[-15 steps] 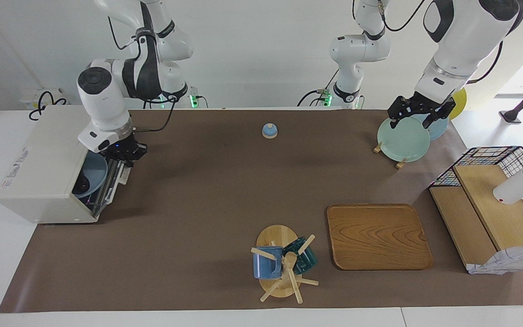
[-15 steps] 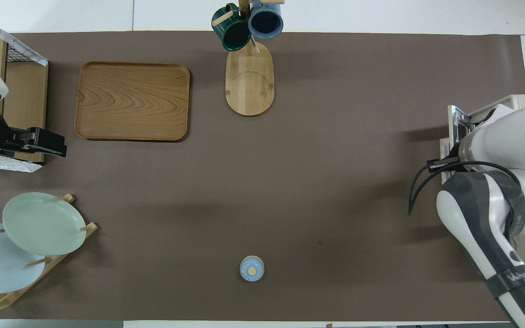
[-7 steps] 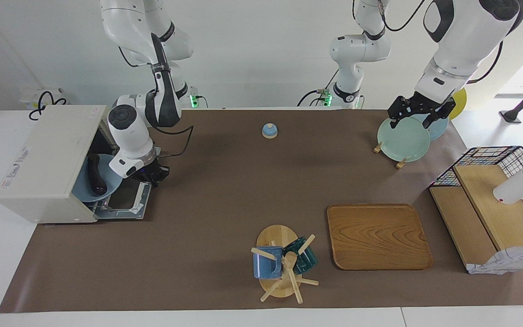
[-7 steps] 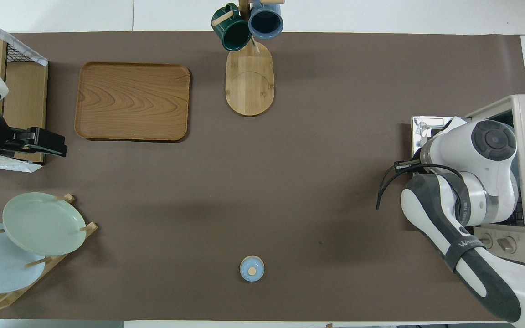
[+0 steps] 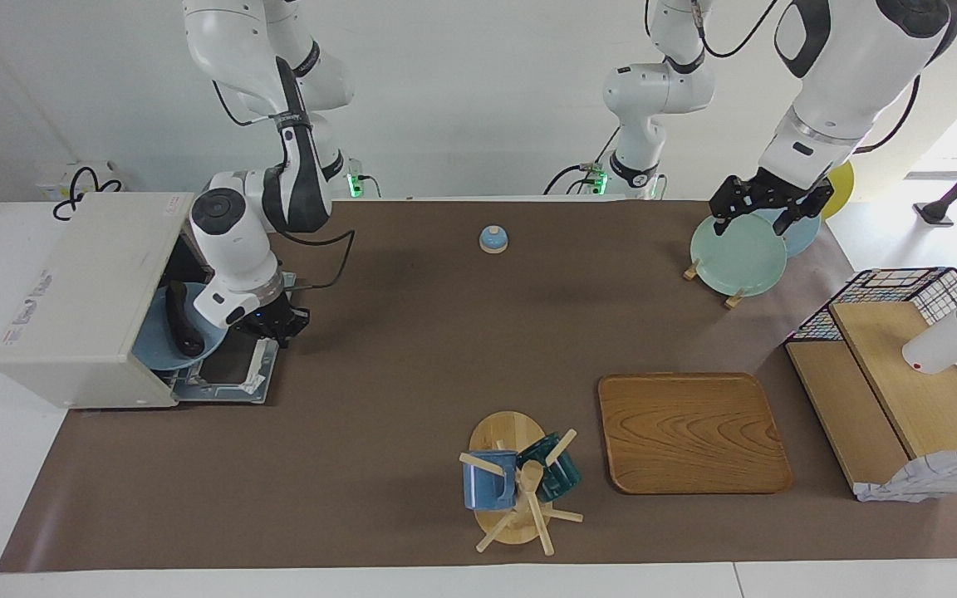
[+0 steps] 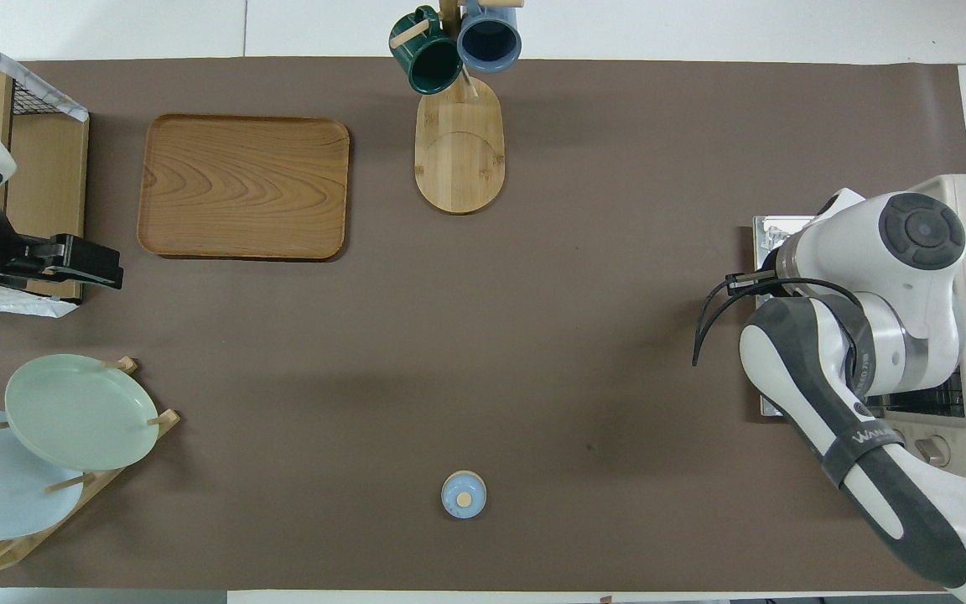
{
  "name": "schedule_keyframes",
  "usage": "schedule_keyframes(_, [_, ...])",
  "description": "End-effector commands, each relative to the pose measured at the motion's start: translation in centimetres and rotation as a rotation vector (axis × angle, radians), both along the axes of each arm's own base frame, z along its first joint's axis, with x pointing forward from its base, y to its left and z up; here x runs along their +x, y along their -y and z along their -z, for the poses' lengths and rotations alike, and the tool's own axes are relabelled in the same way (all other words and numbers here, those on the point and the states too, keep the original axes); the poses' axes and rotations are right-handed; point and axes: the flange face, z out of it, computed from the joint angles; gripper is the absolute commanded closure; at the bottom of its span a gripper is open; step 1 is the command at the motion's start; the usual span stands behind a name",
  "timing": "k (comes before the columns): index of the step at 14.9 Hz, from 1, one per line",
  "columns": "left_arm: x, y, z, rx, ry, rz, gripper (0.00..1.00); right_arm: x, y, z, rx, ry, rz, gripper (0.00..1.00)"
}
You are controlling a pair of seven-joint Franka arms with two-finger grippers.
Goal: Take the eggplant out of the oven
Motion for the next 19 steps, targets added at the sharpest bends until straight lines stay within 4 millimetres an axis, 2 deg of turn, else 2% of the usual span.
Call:
schedule_keyframes(1, [-0.3,-0.3,-0.2,0.013,-0.004,-0.005,0.00,-0.4,0.6,-4.1,-0.016,-0.059,0.022,0.82])
schedule_keyframes(2, [-0.4,-0.2,-0.2,0.013,-0.004,-0.004,0.00,-0.9,1.4,-4.5,-0.028,-0.087,0.021,0.72])
schedule_keyframes(4, [-0.3,-0.3,-0.2,0.013,-0.003,-0.005,0.00,-2.0,4.1,-3.6,-0.051,-0.112,-0.003,0.71])
schedule_keyframes(9, [-0.3,-0.3,-0.2,0.013,-0.004,-0.005,0.00,-2.7,7.2,-3.1,-0.107,-0.141,-0.062,0.71])
schedule_keyframes(14, [-0.3,-0.3,-0.2,0.013,-0.003,-0.005,0.00,-2.9,7.7,-3.2,-0.134,-0.145,-0.093,0.69])
schedule_keyframes(18, [-0.3,-0.3,-0.2,0.013,-0.004,-0.005,0.00,-4.0,7.8,-1.5,-0.125,-0.114,-0.104,0.70])
schedule_keyframes(19, [-0.3,-0.3,-0.2,0.013,-0.004,-0.005,0.00,-4.5,7.7,-1.1,-0.122,-0.100,-0.110,0.78])
